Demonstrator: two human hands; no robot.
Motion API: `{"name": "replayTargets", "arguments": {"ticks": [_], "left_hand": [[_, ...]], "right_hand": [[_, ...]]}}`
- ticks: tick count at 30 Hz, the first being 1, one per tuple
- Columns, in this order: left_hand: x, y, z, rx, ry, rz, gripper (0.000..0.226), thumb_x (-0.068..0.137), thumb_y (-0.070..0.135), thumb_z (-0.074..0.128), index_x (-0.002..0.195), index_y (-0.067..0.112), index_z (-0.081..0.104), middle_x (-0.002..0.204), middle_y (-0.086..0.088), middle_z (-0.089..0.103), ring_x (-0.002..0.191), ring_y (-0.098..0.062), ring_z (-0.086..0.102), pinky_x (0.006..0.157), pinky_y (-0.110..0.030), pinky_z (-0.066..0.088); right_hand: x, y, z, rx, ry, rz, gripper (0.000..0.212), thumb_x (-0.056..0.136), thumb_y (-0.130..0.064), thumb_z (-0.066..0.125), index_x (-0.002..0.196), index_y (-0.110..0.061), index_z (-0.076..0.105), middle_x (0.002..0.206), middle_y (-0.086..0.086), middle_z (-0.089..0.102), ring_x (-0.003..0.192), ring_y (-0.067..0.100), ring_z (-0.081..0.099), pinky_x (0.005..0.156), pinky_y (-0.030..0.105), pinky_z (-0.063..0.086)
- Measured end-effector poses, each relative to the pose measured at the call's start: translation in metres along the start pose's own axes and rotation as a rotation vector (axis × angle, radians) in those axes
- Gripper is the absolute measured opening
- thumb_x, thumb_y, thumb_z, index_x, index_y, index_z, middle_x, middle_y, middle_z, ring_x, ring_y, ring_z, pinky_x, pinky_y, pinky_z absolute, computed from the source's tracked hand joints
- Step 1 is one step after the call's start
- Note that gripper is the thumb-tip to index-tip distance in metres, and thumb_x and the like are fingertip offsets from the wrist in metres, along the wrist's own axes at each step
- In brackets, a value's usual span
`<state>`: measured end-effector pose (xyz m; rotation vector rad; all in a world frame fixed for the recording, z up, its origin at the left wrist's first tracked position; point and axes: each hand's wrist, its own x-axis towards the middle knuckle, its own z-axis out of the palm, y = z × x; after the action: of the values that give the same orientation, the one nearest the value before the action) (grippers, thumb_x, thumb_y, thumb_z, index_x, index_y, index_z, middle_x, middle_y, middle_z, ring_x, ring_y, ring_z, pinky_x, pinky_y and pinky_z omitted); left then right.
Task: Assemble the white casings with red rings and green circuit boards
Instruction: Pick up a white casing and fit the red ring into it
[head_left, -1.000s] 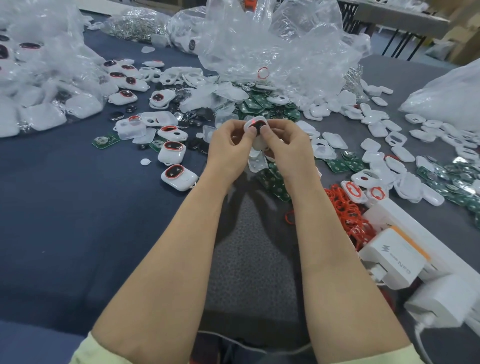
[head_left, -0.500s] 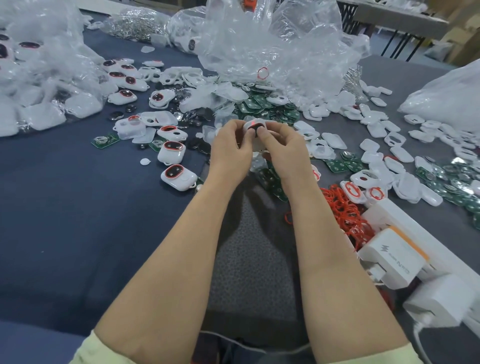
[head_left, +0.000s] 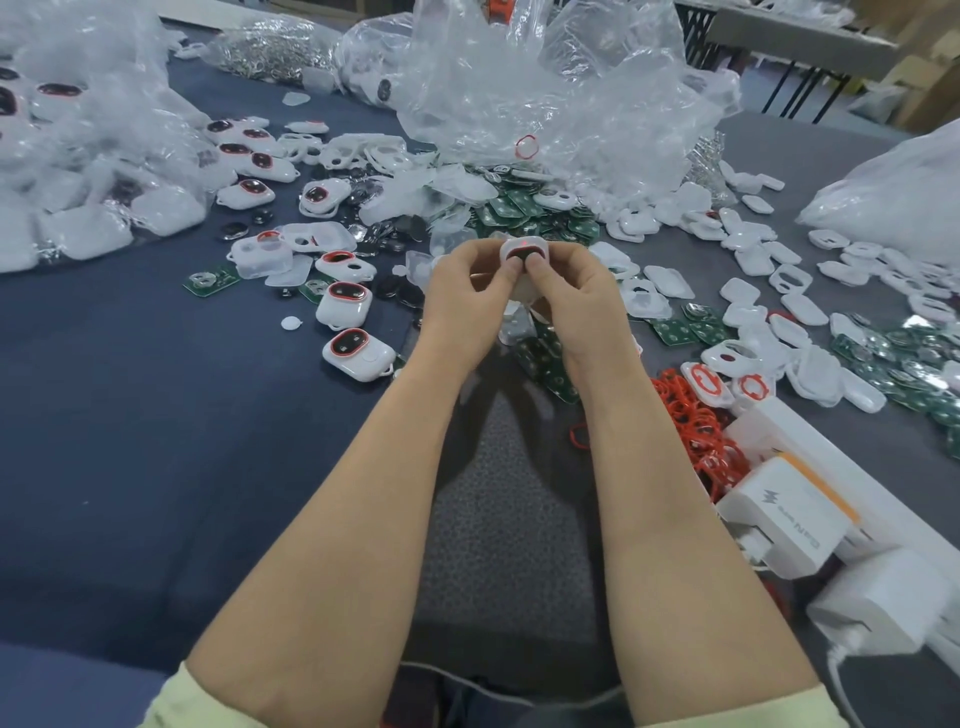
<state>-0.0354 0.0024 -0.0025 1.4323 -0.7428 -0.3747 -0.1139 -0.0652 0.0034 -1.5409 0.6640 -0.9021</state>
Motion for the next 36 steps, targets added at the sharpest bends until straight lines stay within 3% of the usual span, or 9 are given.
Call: {"name": "replayTargets", "arguments": {"ticks": [5,10,14,19,23,27,31,36], "left_hand": [[0.001,-0.003,0.000,-0.066,-0.011,-0.013,0.007,0.094,0.011,0.059,0.097,0.016,0.056,0.096,-0.007,0.063,0.089,-0.017,0.060,0.086,-0.032,0.051],[0.004,-0.007,-0.001,0.113,0.057,0.073,0.010,0.095,0.015,0.057,0.091,0.022,0.052,0.082,0.015,0.057,0.079,-0.010,0.057,0.077,-0.022,0.046],[0.005,-0.008,-0.001,0.142,0.077,0.084,0.005,0.095,0.014,0.056,0.096,0.018,0.054,0.083,0.011,0.057,0.081,-0.014,0.056,0.077,-0.023,0.046],[0.004,-0.007,-0.002,0.096,0.053,0.057,0.005,0.095,0.015,0.057,0.100,0.014,0.057,0.087,0.008,0.059,0.081,-0.008,0.055,0.073,-0.013,0.044],[0.006,-0.009,-0.003,0.131,0.068,0.046,0.009,0.095,0.015,0.057,0.102,0.010,0.060,0.085,0.007,0.058,0.080,-0.009,0.054,0.070,-0.009,0.041],[0.003,-0.006,-0.001,0.033,0.036,0.024,0.004,0.095,0.012,0.058,0.098,0.014,0.059,0.093,-0.001,0.063,0.084,-0.013,0.059,0.078,-0.019,0.048],[0.002,-0.004,-0.001,-0.029,-0.005,0.006,0.009,0.095,0.009,0.057,0.100,0.014,0.062,0.096,-0.005,0.066,0.087,-0.014,0.060,0.081,-0.023,0.049],[0.002,-0.005,-0.002,-0.042,0.000,0.003,0.010,0.095,0.009,0.057,0.100,0.016,0.061,0.096,-0.003,0.066,0.090,-0.016,0.061,0.085,-0.028,0.050]], "right_hand": [[0.000,-0.001,0.002,0.077,-0.013,0.054,0.009,0.095,-0.012,0.056,0.094,-0.019,0.061,0.089,0.000,0.064,0.084,0.012,0.058,0.070,0.023,0.047],[-0.001,-0.003,0.006,0.086,-0.062,0.052,0.014,0.096,-0.008,0.051,0.103,-0.011,0.064,0.093,0.005,0.065,0.090,0.016,0.058,0.089,0.039,0.050],[-0.003,-0.002,0.008,0.053,-0.068,0.060,0.017,0.096,-0.006,0.051,0.106,-0.010,0.064,0.097,0.010,0.065,0.091,0.019,0.057,0.091,0.043,0.049],[0.000,0.001,0.005,0.057,-0.046,0.071,0.019,0.096,-0.005,0.050,0.109,-0.008,0.065,0.103,0.013,0.065,0.096,0.022,0.059,0.098,0.048,0.046],[0.000,0.003,0.007,0.037,-0.057,0.067,0.017,0.095,-0.007,0.053,0.103,-0.013,0.067,0.091,0.005,0.067,0.087,0.017,0.060,0.086,0.039,0.051],[0.000,0.004,0.005,0.057,-0.026,0.076,0.012,0.093,-0.011,0.058,0.094,-0.019,0.066,0.082,-0.002,0.066,0.081,0.013,0.061,0.077,0.032,0.052],[0.000,0.007,0.004,0.006,0.013,-0.010,0.016,0.093,-0.009,0.058,0.087,-0.023,0.062,0.084,-0.003,0.065,0.082,0.015,0.060,0.075,0.031,0.053],[0.000,0.006,0.005,0.044,-0.004,0.009,0.015,0.093,-0.010,0.059,0.088,-0.024,0.063,0.084,-0.003,0.065,0.081,0.012,0.060,0.072,0.028,0.053]]}}
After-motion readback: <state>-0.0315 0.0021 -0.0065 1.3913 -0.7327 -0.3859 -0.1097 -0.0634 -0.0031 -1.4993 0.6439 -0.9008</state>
